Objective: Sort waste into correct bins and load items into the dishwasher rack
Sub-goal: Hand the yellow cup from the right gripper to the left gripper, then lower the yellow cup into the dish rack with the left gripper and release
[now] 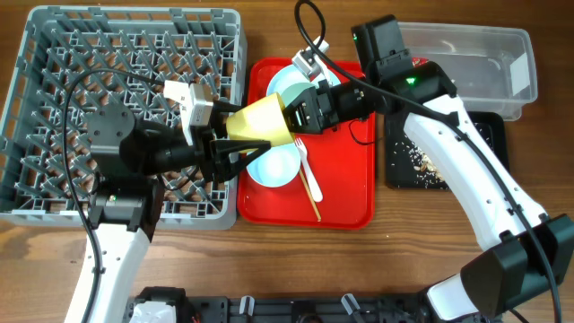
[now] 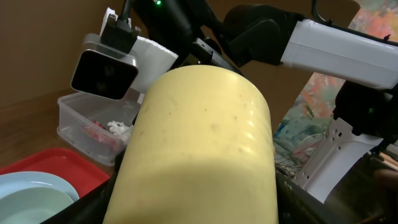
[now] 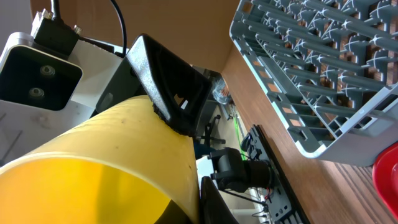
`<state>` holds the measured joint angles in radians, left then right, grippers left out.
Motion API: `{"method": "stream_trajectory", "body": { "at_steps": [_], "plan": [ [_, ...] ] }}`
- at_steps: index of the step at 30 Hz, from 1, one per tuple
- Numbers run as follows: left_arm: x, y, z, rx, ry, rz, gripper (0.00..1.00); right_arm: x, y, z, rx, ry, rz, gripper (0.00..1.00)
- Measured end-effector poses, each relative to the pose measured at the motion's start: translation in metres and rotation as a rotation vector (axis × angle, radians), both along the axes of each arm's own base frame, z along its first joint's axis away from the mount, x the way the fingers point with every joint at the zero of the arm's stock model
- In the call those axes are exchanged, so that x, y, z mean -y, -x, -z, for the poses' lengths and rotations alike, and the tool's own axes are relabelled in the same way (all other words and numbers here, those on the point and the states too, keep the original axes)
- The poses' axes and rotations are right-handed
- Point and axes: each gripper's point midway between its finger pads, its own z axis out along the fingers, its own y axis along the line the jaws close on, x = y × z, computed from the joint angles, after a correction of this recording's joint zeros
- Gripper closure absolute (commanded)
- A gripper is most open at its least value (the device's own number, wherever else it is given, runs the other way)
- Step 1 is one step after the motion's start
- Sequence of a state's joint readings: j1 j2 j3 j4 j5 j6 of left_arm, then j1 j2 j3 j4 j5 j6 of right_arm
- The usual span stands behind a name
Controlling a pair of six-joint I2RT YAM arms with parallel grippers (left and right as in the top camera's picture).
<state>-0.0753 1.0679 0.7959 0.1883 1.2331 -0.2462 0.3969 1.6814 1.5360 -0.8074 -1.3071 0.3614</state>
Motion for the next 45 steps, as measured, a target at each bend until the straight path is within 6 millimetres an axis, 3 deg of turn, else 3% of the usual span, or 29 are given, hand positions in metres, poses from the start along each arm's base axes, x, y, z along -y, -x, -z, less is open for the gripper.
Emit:
{"method": "stream_trajectory", "body": {
  "at_steps": [2, 5, 8, 14, 20, 24, 28, 32, 38, 41, 45],
  "plan": [
    [0.000, 0.000, 0.000, 0.000, 0.000, 0.000, 0.35, 0.000, 0.000, 0.000, 0.000, 0.000, 0.000, 0.84],
    [0.000, -0.001, 0.000, 0.000, -0.001, -0.009, 0.40, 0.000, 0.000, 0.000, 0.001, -0.002, -0.002, 0.81],
    [-0.002, -0.003, 0.001, -0.003, -0.002, -0.020, 0.45, 0.000, 0.000, 0.000, 0.004, -0.003, -0.002, 0.69],
    [-0.017, -0.013, 0.012, -0.085, -0.007, -0.083, 0.47, 0.001, -0.002, 0.003, 0.006, 0.014, 0.012, 0.55],
    [-0.039, -0.024, 0.026, -0.189, -0.009, -0.173, 0.45, 0.016, -0.031, 0.032, 0.021, 0.186, 0.170, 0.49],
    [-0.057, -0.036, 0.052, -0.339, -0.036, -0.311, 0.49, 0.031, -0.044, 0.057, 0.017, 0.339, 0.267, 0.47],
    [-0.083, -0.051, 0.091, -0.496, -0.126, -0.542, 0.56, 0.056, -0.048, 0.088, 0.005, 0.547, 0.357, 0.47],
    [-0.113, -0.057, 0.123, -0.586, -0.232, -0.746, 0.56, 0.095, -0.050, 0.114, -0.007, 0.756, 0.433, 0.46],
    [-0.153, -0.046, 0.156, -0.692, -0.391, -0.976, 0.64, 0.164, -0.053, 0.124, -0.027, 0.935, 0.533, 0.46],
    [-0.170, -0.032, 0.162, -0.749, -0.477, -1.062, 0.64, 0.200, -0.050, 0.114, -0.033, 0.985, 0.613, 0.45],
    [-0.186, -0.032, 0.142, -0.730, -0.522, -1.149, 0.62, 0.237, -0.044, 0.100, -0.036, 1.017, 0.704, 0.45]
  ]
}}
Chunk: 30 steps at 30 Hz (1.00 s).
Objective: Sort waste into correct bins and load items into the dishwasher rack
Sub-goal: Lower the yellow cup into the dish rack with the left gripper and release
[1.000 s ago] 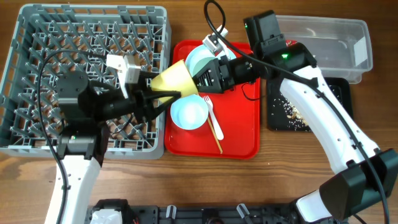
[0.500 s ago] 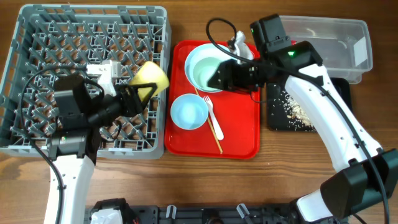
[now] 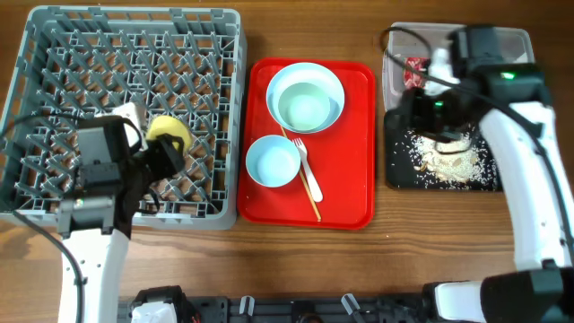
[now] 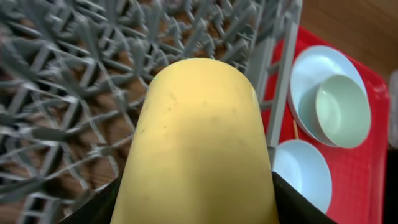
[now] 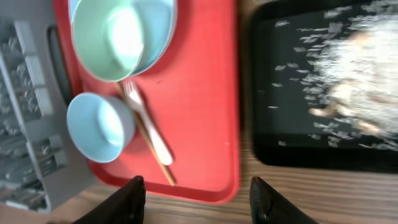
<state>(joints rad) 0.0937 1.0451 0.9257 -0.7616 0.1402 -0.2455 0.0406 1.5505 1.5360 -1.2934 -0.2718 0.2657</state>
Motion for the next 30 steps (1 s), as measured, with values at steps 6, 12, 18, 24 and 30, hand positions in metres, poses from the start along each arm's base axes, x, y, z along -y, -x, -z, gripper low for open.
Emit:
{"method": "stream_trajectory", "body": {
  "at_steps": [6, 12, 18, 24, 30],
  "plan": [
    [-0.014, -0.004, -0.022, 0.037, -0.064, -0.053, 0.63, 0.015, 0.006, -0.002, 0.000, 0.030, -0.005, 0.42],
    [-0.021, -0.006, 0.005, -0.072, -0.084, -0.073, 0.62, 0.015, 0.006, -0.003, 0.007, 0.036, -0.025, 0.41],
    [-0.027, -0.008, 0.033, -0.176, -0.100, -0.086, 0.65, 0.015, 0.006, -0.002, 0.011, 0.040, -0.042, 0.40],
    [-0.043, 0.009, 0.045, -0.270, -0.140, -0.140, 0.67, 0.015, 0.006, -0.003, 0.013, 0.040, -0.042, 0.40],
    [-0.052, 0.016, 0.047, -0.291, -0.106, -0.173, 0.67, 0.015, 0.006, -0.003, 0.014, 0.040, -0.042, 0.40]
  ]
}}
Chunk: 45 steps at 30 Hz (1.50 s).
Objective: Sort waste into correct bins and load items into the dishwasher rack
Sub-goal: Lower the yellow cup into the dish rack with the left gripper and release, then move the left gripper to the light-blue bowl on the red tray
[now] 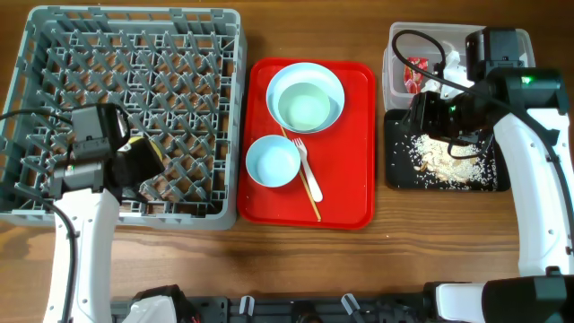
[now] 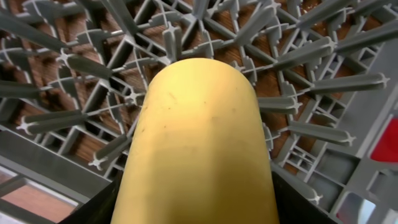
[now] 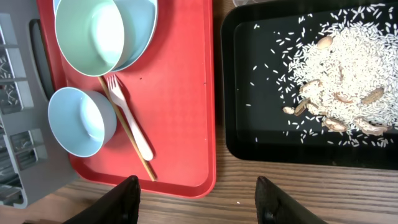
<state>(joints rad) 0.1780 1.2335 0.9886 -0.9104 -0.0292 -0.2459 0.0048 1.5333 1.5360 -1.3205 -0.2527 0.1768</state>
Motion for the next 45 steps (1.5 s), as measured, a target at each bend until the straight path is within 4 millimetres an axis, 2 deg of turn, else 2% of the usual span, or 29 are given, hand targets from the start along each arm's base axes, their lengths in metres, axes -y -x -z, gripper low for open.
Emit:
{"method": "stream_trajectory", "body": {
  "at_steps": [4, 5, 7, 9, 10, 11, 12, 13, 18, 22, 24, 26, 30, 33, 35, 37, 43, 45],
  "plan": [
    [0.005, -0.002, 0.007, -0.019, 0.033, 0.012, 0.65, 0.000, 0.000, 0.000, 0.000, 0.000, 0.000, 0.40],
    [0.006, -0.002, 0.008, -0.025, 0.037, 0.013, 0.59, 0.000, 0.000, 0.000, 0.000, 0.000, 0.000, 0.40],
    [0.007, -0.002, 0.022, -0.074, 0.054, 0.015, 0.57, 0.000, 0.000, 0.000, 0.000, 0.000, 0.000, 0.40],
    [0.007, -0.003, 0.030, -0.102, 0.062, 0.015, 0.39, 0.000, 0.000, 0.000, -0.002, 0.000, 0.000, 0.40],
    [0.007, -0.003, 0.035, -0.120, 0.066, 0.015, 0.34, 0.000, 0.001, 0.000, -0.002, 0.000, 0.000, 0.40],
    [0.007, -0.003, 0.040, -0.136, 0.070, 0.012, 0.24, 0.000, 0.001, 0.000, -0.002, 0.000, 0.000, 0.40],
    [0.007, -0.003, 0.043, -0.147, 0.070, 0.017, 0.05, 0.000, 0.001, 0.000, -0.002, 0.000, 0.000, 0.40],
    [0.007, -0.004, 0.045, -0.151, 0.071, 0.016, 0.00, 0.000, 0.001, 0.000, -0.003, 0.000, 0.000, 0.40],
    [0.006, -0.010, 0.045, -0.130, 0.068, 0.015, 0.00, 0.000, 0.001, 0.000, -0.003, 0.000, 0.000, 0.40],
    [0.006, -0.012, 0.042, -0.121, 0.069, 0.015, 0.00, 0.000, 0.001, 0.000, -0.003, 0.001, -0.002, 0.33],
    [0.004, -0.017, 0.035, -0.103, 0.068, 0.013, 0.00, 0.000, 0.001, 0.000, -0.003, 0.001, -0.003, 0.25],
    [0.002, -0.027, 0.021, -0.067, 0.064, 0.011, 0.00, 0.000, 0.001, 0.000, -0.003, 0.001, -0.003, 0.18],
    [0.002, -0.057, -0.022, 0.058, 0.072, 0.028, 0.00, 0.001, 0.001, 0.000, 0.000, 0.010, -0.013, 0.00],
    [0.009, -0.073, -0.048, 0.140, 0.092, 0.057, 0.00, 0.001, 0.001, 0.001, 0.000, 0.011, -0.012, 0.00],
    [0.023, -0.079, -0.058, 0.176, 0.108, 0.102, 0.00, 0.001, 0.000, 0.000, 0.001, 0.012, -0.012, 0.00],
    [0.045, -0.080, -0.059, 0.177, 0.125, 0.163, 0.00, 0.001, -0.001, 0.000, 0.006, 0.012, -0.012, 0.00],
    [0.144, -0.071, -0.062, 0.171, 0.186, 0.441, 0.00, 0.003, -0.002, 0.000, 0.008, 0.015, 0.006, 0.00],
    [0.170, -0.068, -0.065, 0.185, 0.208, 0.514, 0.00, 0.007, -0.002, 0.001, 0.000, 0.028, 0.043, 0.00]
  ]
}}
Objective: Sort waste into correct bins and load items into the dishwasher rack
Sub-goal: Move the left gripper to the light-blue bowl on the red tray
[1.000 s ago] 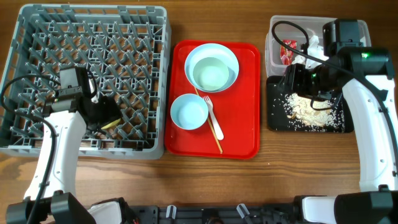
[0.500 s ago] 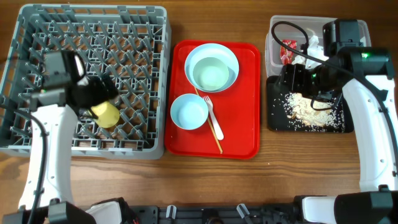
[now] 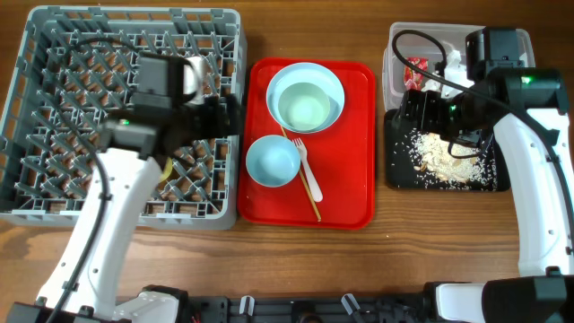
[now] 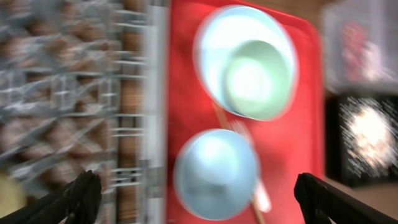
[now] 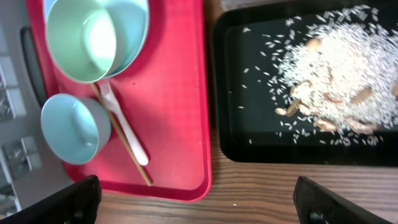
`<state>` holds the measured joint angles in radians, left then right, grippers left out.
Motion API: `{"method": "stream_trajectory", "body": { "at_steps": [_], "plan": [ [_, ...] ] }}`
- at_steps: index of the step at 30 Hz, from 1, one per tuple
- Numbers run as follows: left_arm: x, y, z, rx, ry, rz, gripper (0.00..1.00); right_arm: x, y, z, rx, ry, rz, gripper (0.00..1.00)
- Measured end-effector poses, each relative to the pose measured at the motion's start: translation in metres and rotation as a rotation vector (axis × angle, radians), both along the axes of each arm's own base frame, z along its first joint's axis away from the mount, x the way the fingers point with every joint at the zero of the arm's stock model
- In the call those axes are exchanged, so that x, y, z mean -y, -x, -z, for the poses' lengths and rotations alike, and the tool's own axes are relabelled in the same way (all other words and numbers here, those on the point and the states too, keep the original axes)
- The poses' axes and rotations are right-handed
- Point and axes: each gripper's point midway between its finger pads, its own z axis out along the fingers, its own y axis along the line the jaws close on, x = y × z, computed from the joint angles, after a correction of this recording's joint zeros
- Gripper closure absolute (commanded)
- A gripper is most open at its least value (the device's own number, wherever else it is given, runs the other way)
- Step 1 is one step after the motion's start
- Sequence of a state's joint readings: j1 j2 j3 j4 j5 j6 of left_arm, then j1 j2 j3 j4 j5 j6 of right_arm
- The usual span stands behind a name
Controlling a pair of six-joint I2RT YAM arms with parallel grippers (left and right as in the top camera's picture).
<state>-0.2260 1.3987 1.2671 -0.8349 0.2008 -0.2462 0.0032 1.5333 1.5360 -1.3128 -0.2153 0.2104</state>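
A yellow cup (image 3: 163, 169) sits in the grey dishwasher rack (image 3: 54, 54) near its front, half hidden by my left arm. My left gripper (image 3: 224, 117) hangs open and empty over the rack's right edge, looking down on the red tray (image 3: 345, 193). In the blurred left wrist view the gripper (image 4: 199, 202) is spread wide above a small blue bowl (image 4: 216, 173). The tray also holds a green bowl (image 3: 305, 106) inside a pale blue dish, a white fork (image 3: 307, 170) and a wooden chopstick (image 3: 312, 199). My right gripper (image 5: 199, 202) is open and empty.
A black tray (image 3: 391, 152) with spilled rice (image 3: 444, 157) lies right of the red tray, under my right arm. Behind it stands a clear bin (image 3: 392, 45) holding some waste. Bare wood runs along the table's front.
My left gripper let go of the yellow cup in the rack's front and now hangs open at the rack's right edge by the red tray. The right gripper's fingers stand wider apart.
Both grippers held the yellow cup over the red tray's left edge. Then the left alone held it above the rack while the right was by the black tray. Then the cup was low among the rack's pegs. Now it rests there, released.
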Motion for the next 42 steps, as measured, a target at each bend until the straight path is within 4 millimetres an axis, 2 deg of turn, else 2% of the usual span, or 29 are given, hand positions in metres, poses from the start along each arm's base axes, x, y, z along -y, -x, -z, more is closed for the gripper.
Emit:
{"method": "stream_trajectory", "body": {
  "at_steps": [3, 4, 6, 8, 10, 14, 17, 21, 22, 23, 24, 26, 28, 30, 38, 42],
  "plan": [
    [0.040, 0.008, -0.004, 0.030, 0.014, 0.112, 0.00, 0.008, -0.001, 0.001, -0.010, 0.008, 0.070, 0.00],
    [0.053, 0.012, -0.004, 0.035, 0.011, 0.148, 0.01, 0.017, -0.001, 0.001, -0.013, 0.013, 0.106, 0.00],
    [0.070, 0.016, 0.004, 0.029, -0.013, 0.189, 0.01, 0.024, -0.002, 0.001, -0.016, 0.011, 0.141, 0.00],
    [0.082, 0.019, 0.021, -0.003, -0.052, 0.220, 0.02, 0.031, -0.002, 0.001, -0.018, 0.009, 0.169, 0.00],
    [0.097, 0.023, 0.046, -0.059, -0.094, 0.257, 0.04, 0.034, -0.002, 0.001, -0.019, 0.009, 0.183, 0.00],
    [0.115, 0.033, 0.095, -0.170, -0.167, 0.313, 0.05, 0.035, -0.001, 0.001, -0.022, 0.007, 0.188, 0.00],
    [0.126, 0.043, 0.125, -0.236, -0.208, 0.353, 0.10, 0.035, -0.001, 0.001, -0.023, 0.008, 0.188, 0.00],
    [0.133, 0.053, 0.158, -0.305, -0.255, 0.386, 0.23, 0.035, 0.000, 0.002, -0.027, 0.008, 0.188, 0.00],
    [0.133, 0.055, 0.166, -0.325, -0.266, 0.388, 0.38, 0.035, 0.000, 0.002, -0.027, 0.007, 0.188, 0.00],
    [0.132, 0.057, 0.175, -0.345, -0.284, 0.390, 0.47, 0.035, 0.000, 0.002, -0.028, 0.007, 0.188, 0.00],
    [0.131, 0.057, 0.179, -0.351, -0.292, 0.387, 0.58, 0.035, 0.001, 0.002, -0.029, 0.007, 0.188, 0.00],
    [0.128, 0.055, 0.182, -0.353, -0.311, 0.378, 0.73, 0.035, 0.001, 0.002, -0.030, 0.008, 0.188, 0.00],
    [0.126, 0.054, 0.183, -0.349, -0.321, 0.372, 0.82, 0.035, 0.001, 0.002, -0.030, 0.007, 0.188, 0.00],
    [0.126, 0.054, 0.183, -0.345, -0.325, 0.377, 0.96, 0.034, 0.001, 0.002, -0.031, 0.007, 0.188, 0.00],
    [0.126, 0.049, 0.177, -0.319, -0.360, 0.374, 0.96, 0.034, 0.003, 0.002, -0.038, 0.008, 0.188, 0.00],
    [0.134, 0.046, 0.152, -0.303, -0.341, 0.382, 0.96, 0.034, 0.004, 0.003, -0.044, 0.008, 0.188, 0.00]
  ]
}}
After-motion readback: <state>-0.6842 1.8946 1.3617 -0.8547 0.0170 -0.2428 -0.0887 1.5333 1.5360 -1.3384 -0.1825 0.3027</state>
